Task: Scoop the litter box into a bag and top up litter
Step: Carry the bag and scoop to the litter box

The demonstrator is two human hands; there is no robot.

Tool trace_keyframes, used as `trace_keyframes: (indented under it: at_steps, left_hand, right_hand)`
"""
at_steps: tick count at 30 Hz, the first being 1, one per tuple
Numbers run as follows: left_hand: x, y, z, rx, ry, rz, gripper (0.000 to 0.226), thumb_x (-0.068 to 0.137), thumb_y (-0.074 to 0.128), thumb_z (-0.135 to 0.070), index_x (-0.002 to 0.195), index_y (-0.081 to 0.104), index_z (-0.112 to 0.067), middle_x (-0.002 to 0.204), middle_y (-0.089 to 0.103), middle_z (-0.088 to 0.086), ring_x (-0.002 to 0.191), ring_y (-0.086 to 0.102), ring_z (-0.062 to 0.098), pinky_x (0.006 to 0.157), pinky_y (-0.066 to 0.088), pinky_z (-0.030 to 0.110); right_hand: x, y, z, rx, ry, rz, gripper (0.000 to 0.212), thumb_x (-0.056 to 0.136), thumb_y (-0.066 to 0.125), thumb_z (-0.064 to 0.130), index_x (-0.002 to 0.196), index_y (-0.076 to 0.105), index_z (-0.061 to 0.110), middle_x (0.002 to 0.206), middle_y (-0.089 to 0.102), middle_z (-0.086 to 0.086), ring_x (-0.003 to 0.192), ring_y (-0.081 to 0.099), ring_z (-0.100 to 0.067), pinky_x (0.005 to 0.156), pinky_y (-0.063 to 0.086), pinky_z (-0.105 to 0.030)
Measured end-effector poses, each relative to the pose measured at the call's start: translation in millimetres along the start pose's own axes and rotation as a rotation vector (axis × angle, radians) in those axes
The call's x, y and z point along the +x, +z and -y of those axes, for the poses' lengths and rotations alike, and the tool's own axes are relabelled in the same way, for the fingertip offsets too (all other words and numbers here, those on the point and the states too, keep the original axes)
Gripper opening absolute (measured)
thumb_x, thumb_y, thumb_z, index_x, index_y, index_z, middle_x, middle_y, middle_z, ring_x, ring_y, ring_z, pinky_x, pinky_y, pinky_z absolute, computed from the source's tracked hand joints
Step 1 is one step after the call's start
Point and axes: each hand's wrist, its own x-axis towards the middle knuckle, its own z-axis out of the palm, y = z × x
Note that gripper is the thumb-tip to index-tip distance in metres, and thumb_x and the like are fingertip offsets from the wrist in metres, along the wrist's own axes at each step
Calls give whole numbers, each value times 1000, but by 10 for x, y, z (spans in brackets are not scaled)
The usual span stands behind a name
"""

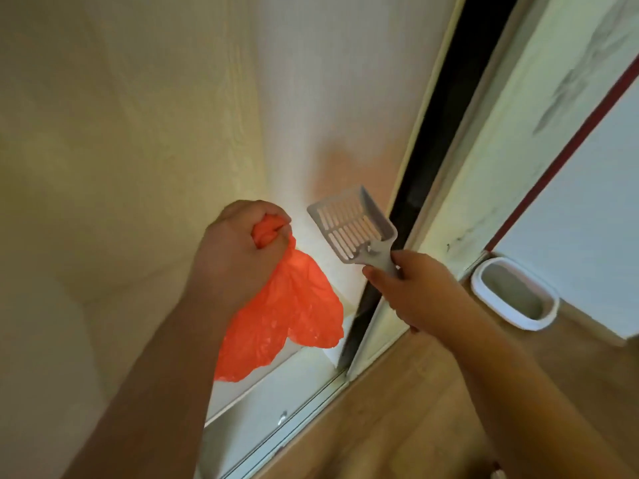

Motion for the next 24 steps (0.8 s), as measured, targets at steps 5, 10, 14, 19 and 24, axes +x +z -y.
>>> trace_keyframes:
  at_steps: [5,10,14,19,24]
  left_hand:
    - [-56,442,-515,-3,126,84,15,88,72,-27,100,71,-35,107,64,-17,101,58,-4,86,36,2]
    - [-99,889,-887,-9,215,192,14,92,70,-30,105,70,-34,111,64,-14,101,57,2,85,37,7]
    - [-96,1147,-1108,-55,273,284,15,92,70,-32,107,70,-36,112,62,-18,100,57,0,82,35,5]
    - [11,1346,-1333,-93,389,425,13,92,71,-33,104,70,-37,109,58,-21,96,56,-1,79,37,7]
    - [94,1492,-1380,-150,495,543,14,92,71,-31,104,71,-37,111,60,-21,99,59,0,86,47,18]
  right_hand:
    - [-296,-456,-370,31,60,-85,30,99,57,50,107,62,21,77,67,-4,63,68,-23,47,60,-32]
    - [-578,-708,-745,78,148,-181,31,97,57,53,110,62,25,84,69,-3,68,69,-23,54,63,-38]
    - [-802,-853,-948,130,232,-291,25,97,59,50,108,62,28,80,67,0,63,66,-17,48,58,-27]
    - [-1015,-919,-1046,197,329,-437,26,99,58,46,113,61,25,77,65,3,58,62,-13,47,51,-21]
    - [-1151,-780,-1046,271,427,-540,22,100,60,41,107,62,21,74,65,-2,54,60,-15,45,52,-22]
